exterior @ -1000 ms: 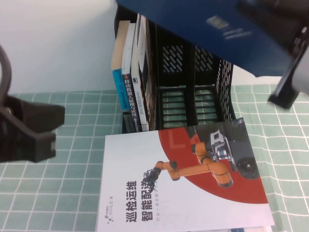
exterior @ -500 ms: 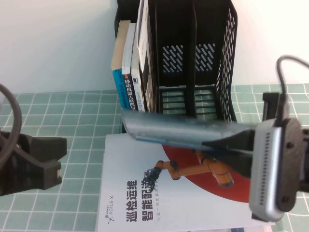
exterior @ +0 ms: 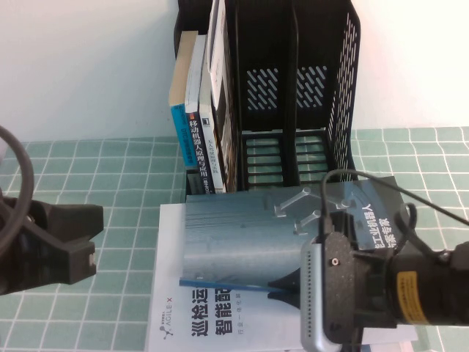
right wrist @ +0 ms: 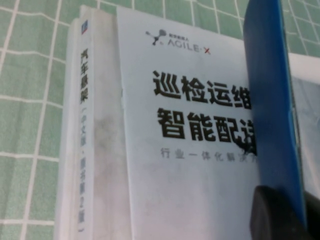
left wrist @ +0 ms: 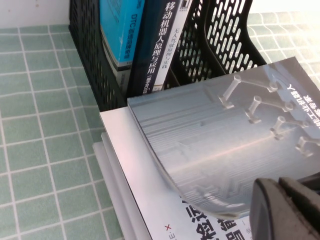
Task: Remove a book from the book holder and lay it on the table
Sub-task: Place the picked book on the book
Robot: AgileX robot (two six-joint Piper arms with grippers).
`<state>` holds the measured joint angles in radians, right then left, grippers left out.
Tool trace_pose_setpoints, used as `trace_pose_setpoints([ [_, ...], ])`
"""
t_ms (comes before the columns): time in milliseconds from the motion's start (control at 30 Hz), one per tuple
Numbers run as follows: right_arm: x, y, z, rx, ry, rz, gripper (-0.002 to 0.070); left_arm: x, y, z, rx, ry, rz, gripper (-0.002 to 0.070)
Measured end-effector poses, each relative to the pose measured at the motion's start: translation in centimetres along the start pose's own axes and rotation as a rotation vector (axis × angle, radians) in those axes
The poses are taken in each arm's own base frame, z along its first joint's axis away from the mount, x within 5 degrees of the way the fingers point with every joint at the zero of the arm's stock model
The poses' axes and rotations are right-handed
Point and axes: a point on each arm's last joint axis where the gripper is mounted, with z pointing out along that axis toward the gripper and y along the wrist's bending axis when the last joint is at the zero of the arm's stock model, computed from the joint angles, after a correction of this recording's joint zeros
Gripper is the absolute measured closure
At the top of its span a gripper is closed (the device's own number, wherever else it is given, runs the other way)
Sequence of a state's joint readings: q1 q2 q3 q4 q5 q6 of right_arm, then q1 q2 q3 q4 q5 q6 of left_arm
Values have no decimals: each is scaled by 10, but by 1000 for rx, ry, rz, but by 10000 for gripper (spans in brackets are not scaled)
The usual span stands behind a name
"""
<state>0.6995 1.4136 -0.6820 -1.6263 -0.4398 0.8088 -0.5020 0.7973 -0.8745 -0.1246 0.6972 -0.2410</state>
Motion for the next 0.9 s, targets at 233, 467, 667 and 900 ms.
trace_pose_setpoints([
  [233, 0, 3, 13, -12, -8, -23, 652, 0, 0, 0, 0, 0, 0, 678],
  [467, -8, 5, 18, -22, -29, -56, 652, 0, 0, 0, 0, 0, 0, 678],
  [667, -1, 9, 29, -61, -14, -43, 646, 0, 0, 0, 0, 0, 0, 678],
  [900, 2, 13, 36, -105, -29, 62, 353, 3, 1, 2, -6, 16, 0, 678],
])
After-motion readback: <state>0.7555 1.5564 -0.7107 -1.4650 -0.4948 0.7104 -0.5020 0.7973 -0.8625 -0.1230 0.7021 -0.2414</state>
